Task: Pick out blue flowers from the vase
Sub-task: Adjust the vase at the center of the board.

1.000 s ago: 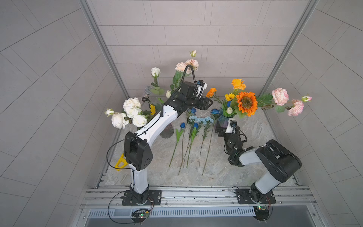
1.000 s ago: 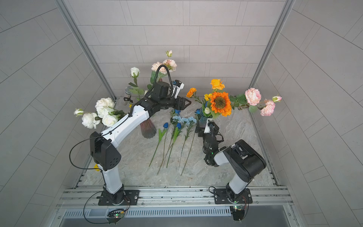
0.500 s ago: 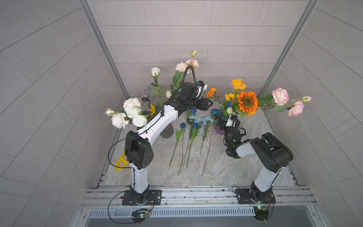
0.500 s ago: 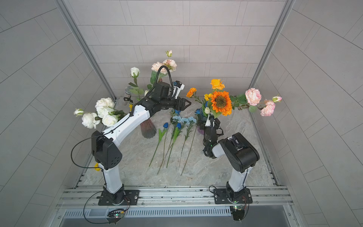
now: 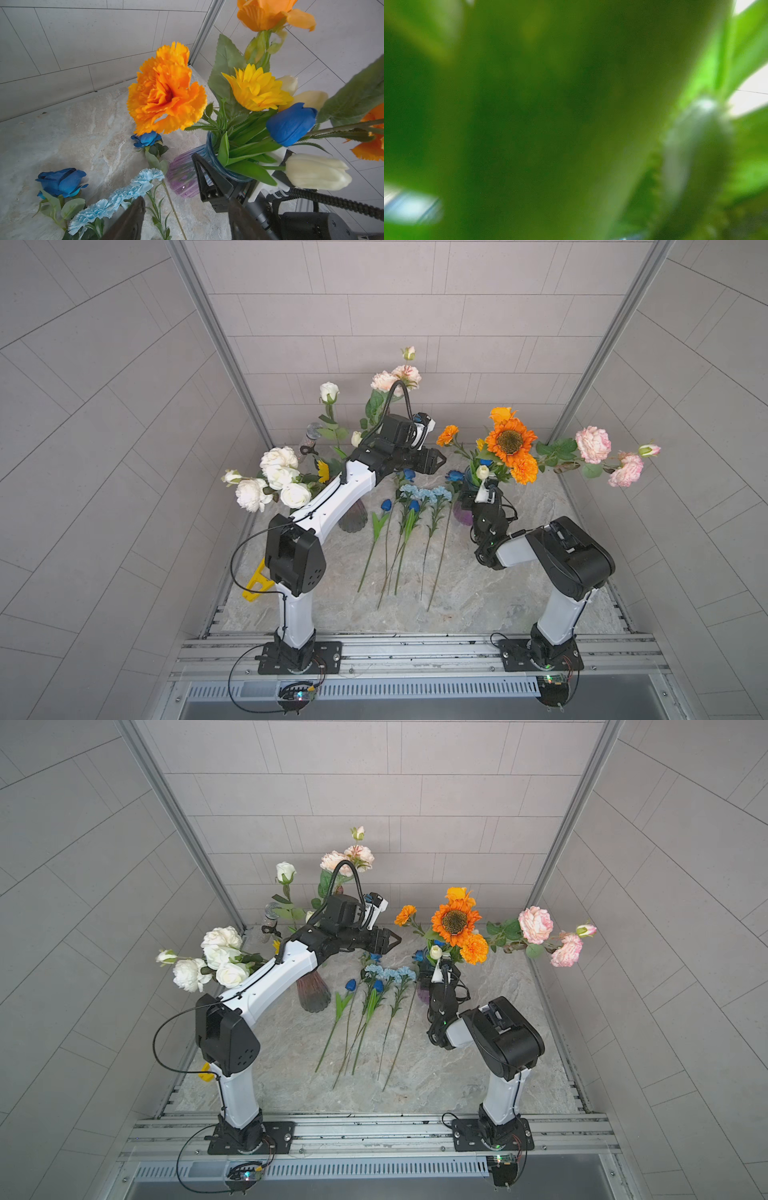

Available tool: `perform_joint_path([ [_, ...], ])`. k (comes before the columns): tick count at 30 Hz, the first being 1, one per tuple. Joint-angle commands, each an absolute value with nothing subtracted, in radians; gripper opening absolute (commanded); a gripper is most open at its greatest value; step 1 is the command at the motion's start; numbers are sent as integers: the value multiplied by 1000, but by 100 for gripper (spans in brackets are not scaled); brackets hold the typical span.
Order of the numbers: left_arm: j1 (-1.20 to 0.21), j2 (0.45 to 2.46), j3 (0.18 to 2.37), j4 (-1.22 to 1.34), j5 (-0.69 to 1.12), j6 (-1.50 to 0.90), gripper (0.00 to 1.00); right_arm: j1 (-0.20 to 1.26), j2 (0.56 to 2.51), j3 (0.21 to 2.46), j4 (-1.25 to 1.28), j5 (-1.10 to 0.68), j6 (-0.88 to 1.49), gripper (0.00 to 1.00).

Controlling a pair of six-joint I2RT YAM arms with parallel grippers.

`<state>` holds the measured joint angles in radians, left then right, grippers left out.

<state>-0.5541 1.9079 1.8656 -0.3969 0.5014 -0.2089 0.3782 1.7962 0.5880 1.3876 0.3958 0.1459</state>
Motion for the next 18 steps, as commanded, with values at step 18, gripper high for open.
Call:
perform_joint_path([
  [18, -546, 1934, 1939, -383, 534, -198, 67, 310, 1789, 527, 1413, 218, 60, 43],
])
